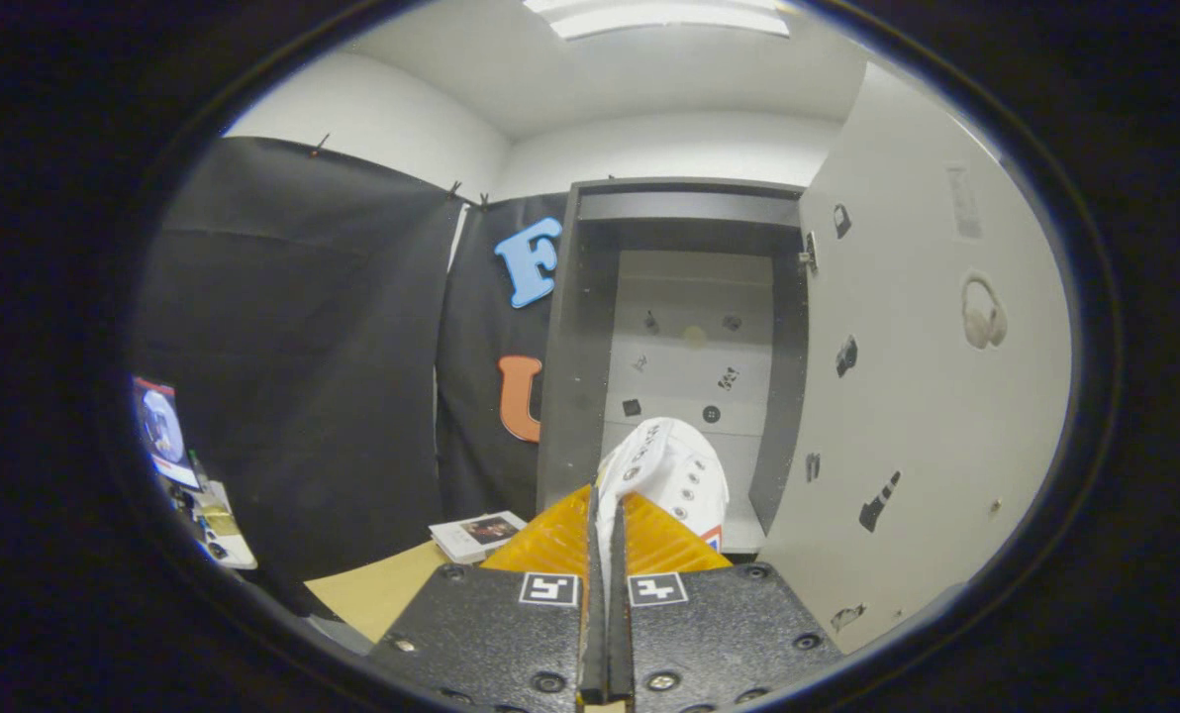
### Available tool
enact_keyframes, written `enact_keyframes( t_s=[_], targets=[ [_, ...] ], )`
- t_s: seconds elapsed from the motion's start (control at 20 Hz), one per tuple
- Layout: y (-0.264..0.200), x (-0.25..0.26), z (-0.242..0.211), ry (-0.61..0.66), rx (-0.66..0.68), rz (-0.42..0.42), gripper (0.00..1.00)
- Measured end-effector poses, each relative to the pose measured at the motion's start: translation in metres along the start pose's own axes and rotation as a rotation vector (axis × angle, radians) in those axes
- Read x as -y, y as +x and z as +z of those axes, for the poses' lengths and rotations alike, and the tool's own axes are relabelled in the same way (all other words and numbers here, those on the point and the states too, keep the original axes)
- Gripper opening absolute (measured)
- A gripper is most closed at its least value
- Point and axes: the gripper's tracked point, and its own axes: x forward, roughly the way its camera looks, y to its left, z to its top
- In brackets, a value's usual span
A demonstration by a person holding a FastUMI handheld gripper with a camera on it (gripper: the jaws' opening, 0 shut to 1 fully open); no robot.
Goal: Open the shoe cabinet door, grab the shoes and put them into the shoe cabinet, then close the shoe cabinet door.
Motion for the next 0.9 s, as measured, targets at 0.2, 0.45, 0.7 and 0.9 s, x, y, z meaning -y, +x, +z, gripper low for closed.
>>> enact_keyframes(
  t_s=[0.2, 0.45, 0.7, 0.9],
  targets=[
    [0.049, 0.008, 0.025, 0.042, -0.016, -0.004, 0.05],
    [0.128, 0.044, 0.029, 0.071, -0.069, -0.078, 0.05],
    [0.202, 0.084, 0.007, 0.104, -0.115, -0.092, 0.05],
    [0.249, 0.117, -0.029, -0.01, -0.158, -0.145, 0.05]
  ],
)
